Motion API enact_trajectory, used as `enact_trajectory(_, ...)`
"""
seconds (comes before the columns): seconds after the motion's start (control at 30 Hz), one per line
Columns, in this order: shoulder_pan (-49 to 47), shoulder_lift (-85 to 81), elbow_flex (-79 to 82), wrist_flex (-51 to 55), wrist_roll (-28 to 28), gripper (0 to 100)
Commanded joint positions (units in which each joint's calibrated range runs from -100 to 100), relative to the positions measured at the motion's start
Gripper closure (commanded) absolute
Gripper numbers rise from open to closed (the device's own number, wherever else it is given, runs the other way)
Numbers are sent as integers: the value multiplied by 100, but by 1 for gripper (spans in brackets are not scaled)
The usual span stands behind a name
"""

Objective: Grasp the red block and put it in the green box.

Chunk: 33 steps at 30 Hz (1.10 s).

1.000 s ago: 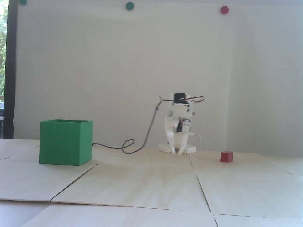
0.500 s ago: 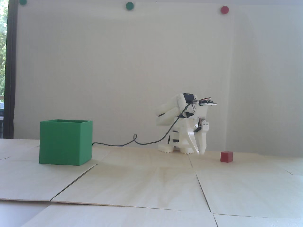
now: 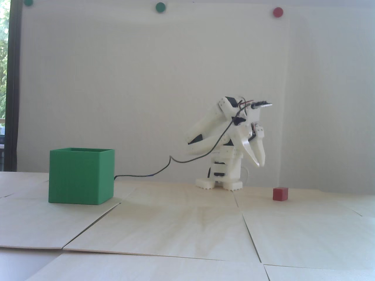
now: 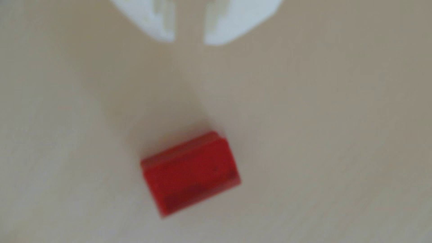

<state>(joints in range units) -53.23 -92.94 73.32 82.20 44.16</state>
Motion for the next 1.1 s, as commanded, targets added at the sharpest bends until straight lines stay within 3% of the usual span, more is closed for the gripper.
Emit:
enact_trajectory(0.0, -69, 1418, -1023, -732, -126, 97)
enact_trajectory(0.37, 212, 6582, -4519, -1011, -392, 96)
enact_trajectory(0.53, 429, 8019, -5194, -1137, -397, 84)
enact_trajectory(0.9, 598, 8903, -5043, -1871, -397, 81)
enact_trajectory(1.07, 590, 8927, -4715, -2098, -350, 66)
